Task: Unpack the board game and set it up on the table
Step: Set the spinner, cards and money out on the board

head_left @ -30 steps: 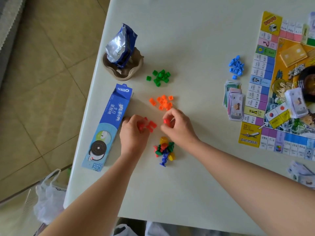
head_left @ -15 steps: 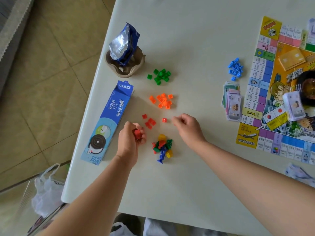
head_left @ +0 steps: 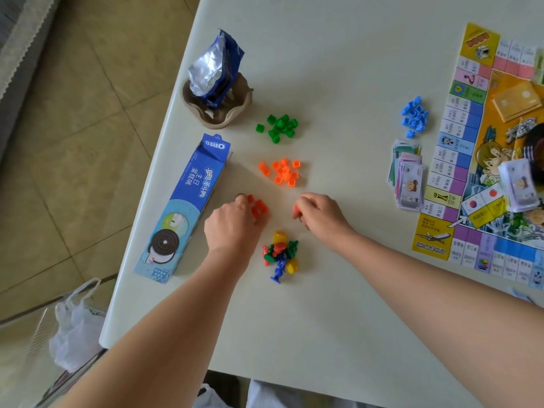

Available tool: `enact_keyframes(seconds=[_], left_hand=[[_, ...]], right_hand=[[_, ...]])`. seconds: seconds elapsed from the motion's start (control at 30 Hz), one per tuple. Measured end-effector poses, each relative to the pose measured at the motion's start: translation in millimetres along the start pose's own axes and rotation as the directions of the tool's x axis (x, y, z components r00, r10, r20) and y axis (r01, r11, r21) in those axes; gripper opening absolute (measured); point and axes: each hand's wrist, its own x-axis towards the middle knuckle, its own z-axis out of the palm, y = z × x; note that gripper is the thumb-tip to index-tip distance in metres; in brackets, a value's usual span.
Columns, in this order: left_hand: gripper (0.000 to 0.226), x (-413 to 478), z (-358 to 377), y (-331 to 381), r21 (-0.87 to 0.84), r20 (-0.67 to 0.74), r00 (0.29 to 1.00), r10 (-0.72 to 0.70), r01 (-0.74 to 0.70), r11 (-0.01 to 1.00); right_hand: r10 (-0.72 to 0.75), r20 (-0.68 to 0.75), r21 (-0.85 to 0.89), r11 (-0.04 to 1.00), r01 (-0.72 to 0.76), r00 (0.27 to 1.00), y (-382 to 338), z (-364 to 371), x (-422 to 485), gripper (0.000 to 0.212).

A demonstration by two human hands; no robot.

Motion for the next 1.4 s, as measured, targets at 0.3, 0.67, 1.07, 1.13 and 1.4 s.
enact_keyframes(seconds=[0.3,0.67,1.07,1.13,1.4], left_hand=[[0.025,-2,5,-14,-0.32,0.061,0.998,0.013,0.007,0.947],[0.029,-35,-8,-24,-0.897,0.442,0.892,0.098,0.441,0.036],[0.026,-7,-8,-13,-0.901,0.358,0.918,-0.169,0.387,0.197],[0.029,0,-6,-7,-0.863,0.296,0.931,-0.214,0.356,0.359],[0.053,24,-9,10,-0.102,-0.076,0.995,-0.061,0.053,0.993]], right_hand=[[-0.013,0.16,0.281,0.959,-0.033,0.987,-5,-3,-3,0.038],[-0.234,-0.043,-0.709,0.692,0.135,0.971,-45,42,11,0.059],[-0.226,0.174,-0.156,0.954,0.254,0.958,-24,18,7,0.034],[-0.102,0.228,0.142,0.987,0.071,0.968,-24,9,2,0.034],[0.049,0.195,0.386,0.914,-0.122,0.98,-11,-13,0,0.04]])
